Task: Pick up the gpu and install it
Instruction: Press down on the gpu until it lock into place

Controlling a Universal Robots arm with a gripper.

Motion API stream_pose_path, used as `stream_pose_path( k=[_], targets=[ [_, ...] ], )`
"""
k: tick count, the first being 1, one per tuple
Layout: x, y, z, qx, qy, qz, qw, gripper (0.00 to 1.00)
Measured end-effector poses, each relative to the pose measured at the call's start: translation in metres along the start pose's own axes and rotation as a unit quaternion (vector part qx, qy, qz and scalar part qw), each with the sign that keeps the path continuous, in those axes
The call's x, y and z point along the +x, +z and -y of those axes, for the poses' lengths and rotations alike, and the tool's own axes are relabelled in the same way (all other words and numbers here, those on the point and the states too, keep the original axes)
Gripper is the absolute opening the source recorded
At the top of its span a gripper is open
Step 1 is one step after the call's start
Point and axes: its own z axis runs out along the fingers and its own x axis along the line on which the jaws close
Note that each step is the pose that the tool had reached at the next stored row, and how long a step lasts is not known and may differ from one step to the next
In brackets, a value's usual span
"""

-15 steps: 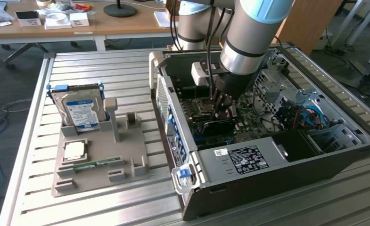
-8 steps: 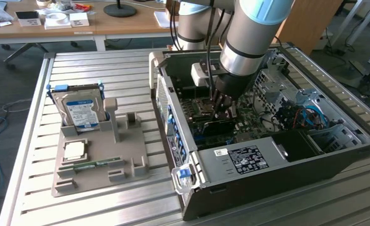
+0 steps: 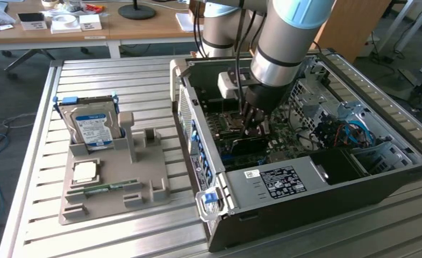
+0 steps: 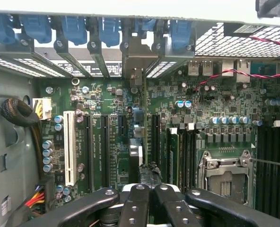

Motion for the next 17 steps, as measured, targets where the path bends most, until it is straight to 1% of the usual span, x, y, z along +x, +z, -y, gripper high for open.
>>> stream_pose_path(
  k=[17],
  targets=[
    [-0.0013,0.0009,0.0000,0.0000,0.000,0.0000,1.0000,0.11]
  ],
)
